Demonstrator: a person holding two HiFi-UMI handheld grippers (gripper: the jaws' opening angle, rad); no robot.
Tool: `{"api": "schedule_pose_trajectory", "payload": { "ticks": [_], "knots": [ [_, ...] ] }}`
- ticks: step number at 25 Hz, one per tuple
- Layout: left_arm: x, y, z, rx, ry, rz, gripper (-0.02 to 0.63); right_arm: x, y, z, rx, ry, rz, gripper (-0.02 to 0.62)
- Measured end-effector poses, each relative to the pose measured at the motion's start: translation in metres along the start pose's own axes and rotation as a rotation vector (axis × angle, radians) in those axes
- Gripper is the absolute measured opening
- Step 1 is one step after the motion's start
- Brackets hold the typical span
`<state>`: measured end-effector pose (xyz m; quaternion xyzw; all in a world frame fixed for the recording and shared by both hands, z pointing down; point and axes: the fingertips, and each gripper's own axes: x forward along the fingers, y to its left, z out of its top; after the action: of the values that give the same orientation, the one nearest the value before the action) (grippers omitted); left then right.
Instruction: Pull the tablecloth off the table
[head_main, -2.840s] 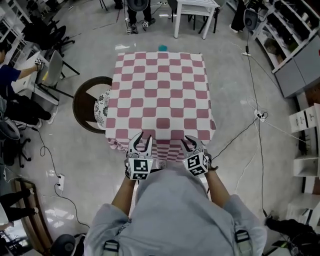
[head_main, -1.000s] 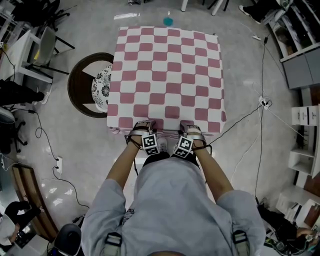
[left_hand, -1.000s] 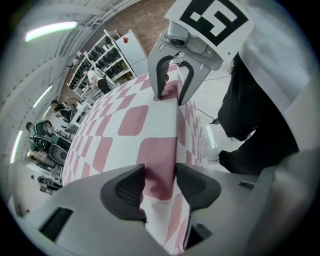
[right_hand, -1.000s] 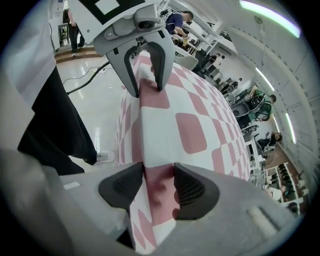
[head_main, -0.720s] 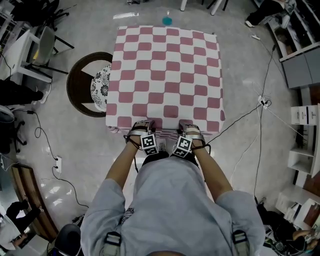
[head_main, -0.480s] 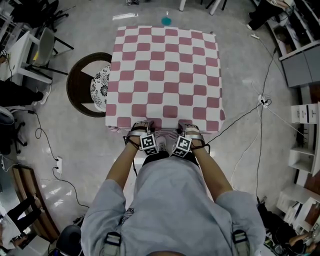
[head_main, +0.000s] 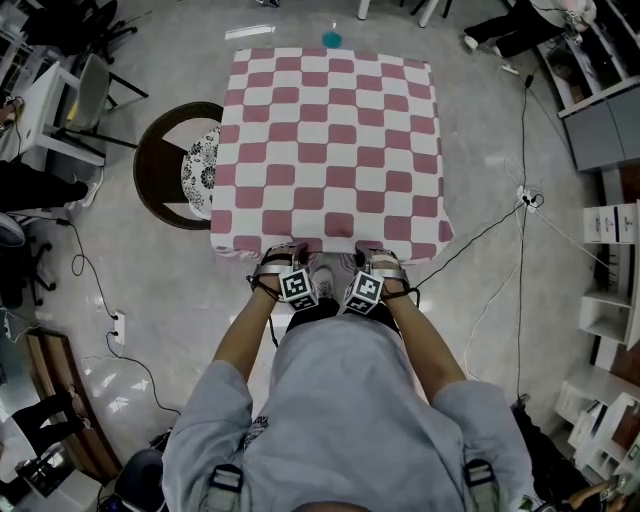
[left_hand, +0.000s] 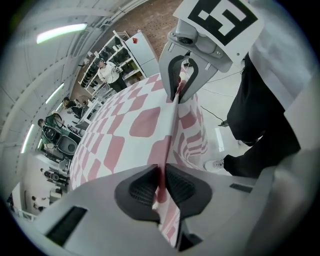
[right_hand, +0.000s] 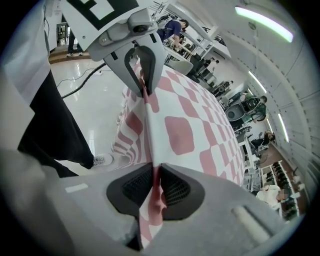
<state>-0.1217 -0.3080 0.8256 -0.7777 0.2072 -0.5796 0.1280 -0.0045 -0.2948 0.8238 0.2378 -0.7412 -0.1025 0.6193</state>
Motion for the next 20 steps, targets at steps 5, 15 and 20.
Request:
{"api": "schedule_pose_trajectory", "payload": {
  "ticks": [5, 15, 20],
  "knots": [
    [-0.006, 0.009, 0.003, -0.043, 0.0, 0.036, 0.006, -0.005, -0.006, 0.003, 0.036, -0.03, -0.022, 0.008],
    [-0.046, 0.03, 0.014, -0.233, -0.038, 0.126, 0.006, -0.048, -0.025, 0.018, 0.273, -0.166, -0.099, 0.008],
    [-0.068, 0.041, 0.029, -0.289, -0.062, 0.169, 0.006, -0.08, -0.048, 0.021, 0.352, -0.239, -0.144, 0.008]
  ]
}}
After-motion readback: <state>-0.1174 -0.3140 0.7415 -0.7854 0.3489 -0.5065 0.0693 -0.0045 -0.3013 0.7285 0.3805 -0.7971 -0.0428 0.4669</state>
